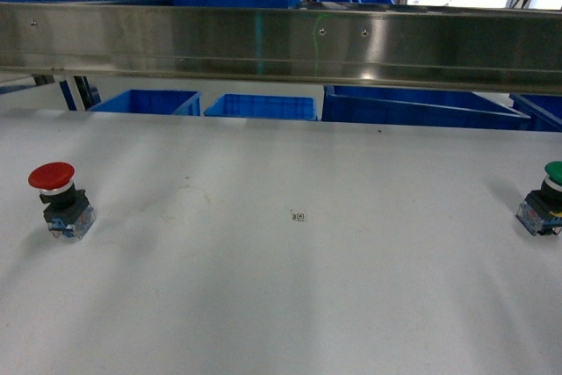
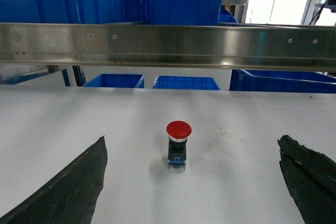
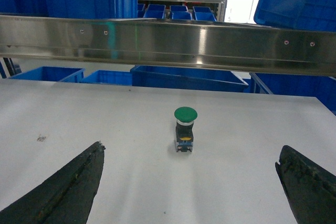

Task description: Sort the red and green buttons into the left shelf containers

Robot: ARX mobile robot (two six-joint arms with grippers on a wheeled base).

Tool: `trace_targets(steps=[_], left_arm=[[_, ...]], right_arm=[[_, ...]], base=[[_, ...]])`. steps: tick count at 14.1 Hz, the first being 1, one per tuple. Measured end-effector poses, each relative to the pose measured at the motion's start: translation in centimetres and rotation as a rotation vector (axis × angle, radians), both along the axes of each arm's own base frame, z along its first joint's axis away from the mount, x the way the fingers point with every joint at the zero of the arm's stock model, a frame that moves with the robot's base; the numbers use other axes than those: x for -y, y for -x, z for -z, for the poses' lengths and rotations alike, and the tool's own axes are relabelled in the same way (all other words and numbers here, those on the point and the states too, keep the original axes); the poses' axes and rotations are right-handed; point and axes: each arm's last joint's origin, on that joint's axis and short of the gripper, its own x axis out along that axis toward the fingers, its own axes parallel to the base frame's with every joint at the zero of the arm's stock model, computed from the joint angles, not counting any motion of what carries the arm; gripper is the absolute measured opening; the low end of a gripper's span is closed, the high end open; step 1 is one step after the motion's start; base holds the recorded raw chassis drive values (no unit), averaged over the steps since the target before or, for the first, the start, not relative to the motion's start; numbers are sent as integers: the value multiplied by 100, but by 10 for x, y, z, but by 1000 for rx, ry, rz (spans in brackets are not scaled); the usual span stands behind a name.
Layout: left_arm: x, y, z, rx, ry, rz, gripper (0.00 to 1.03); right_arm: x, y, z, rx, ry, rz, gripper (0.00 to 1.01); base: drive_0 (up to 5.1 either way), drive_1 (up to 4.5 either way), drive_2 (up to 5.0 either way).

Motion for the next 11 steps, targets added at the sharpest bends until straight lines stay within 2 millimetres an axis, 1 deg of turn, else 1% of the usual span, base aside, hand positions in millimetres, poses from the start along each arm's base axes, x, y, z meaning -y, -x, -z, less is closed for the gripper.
trace_targets(steps=[10,11], left_arm=[[-1,0,-1,10,0,6,98],[-4,-2,-4,30,-1,1,98]], right_arm=[[0,0,0,2,-2,0,98],[2,-5,-6,-23,-56,-25,98]], base=[[0,0,0],[0,0,0]])
